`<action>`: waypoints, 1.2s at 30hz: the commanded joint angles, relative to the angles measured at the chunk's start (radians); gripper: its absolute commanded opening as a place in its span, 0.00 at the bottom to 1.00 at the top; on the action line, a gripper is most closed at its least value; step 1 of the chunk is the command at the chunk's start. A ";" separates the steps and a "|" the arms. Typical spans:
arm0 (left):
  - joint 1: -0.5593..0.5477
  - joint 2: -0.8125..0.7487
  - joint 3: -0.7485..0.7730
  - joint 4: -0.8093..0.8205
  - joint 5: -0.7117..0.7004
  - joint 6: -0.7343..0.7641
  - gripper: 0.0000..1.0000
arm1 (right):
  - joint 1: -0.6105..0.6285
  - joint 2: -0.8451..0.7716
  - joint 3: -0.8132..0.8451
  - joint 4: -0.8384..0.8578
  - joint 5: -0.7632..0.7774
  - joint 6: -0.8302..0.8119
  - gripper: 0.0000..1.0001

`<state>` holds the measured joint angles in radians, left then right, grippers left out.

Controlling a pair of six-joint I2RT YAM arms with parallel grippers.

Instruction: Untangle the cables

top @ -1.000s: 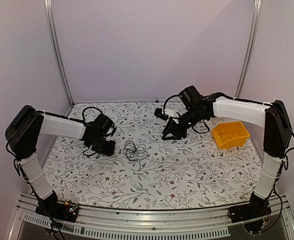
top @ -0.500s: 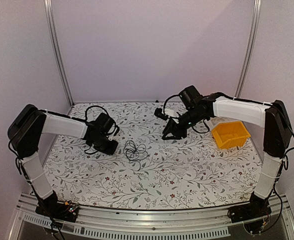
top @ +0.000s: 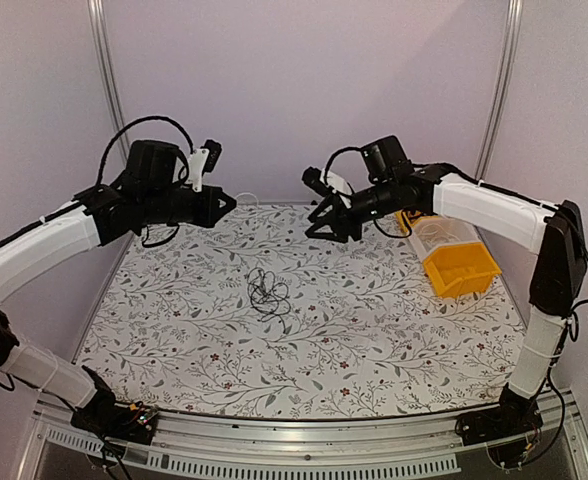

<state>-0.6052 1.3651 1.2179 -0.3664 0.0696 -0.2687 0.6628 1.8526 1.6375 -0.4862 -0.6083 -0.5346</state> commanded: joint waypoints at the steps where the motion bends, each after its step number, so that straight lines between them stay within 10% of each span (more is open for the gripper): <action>1: -0.046 -0.013 0.088 0.010 0.057 0.021 0.00 | 0.029 -0.001 0.163 0.118 -0.065 0.103 0.50; 8: -0.109 -0.005 0.238 -0.009 0.041 0.032 0.00 | 0.073 0.135 0.324 0.180 -0.155 0.240 0.63; 18: -0.127 -0.016 0.307 -0.007 0.033 0.015 0.00 | 0.098 0.188 0.278 0.261 -0.170 0.416 0.57; 22: -0.126 -0.024 0.310 0.017 0.025 0.007 0.00 | 0.096 0.184 0.214 0.241 -0.160 0.397 0.45; 26: -0.127 -0.029 0.310 0.043 0.014 -0.007 0.00 | 0.096 0.168 0.146 0.230 -0.119 0.351 0.01; 36: -0.125 -0.047 0.233 0.059 -0.024 -0.032 0.00 | 0.083 0.072 0.101 0.186 -0.103 0.282 0.00</action>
<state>-0.7200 1.3457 1.4876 -0.3347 0.0704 -0.2840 0.7563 2.0251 1.7523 -0.2779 -0.7227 -0.2008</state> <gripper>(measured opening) 0.010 0.016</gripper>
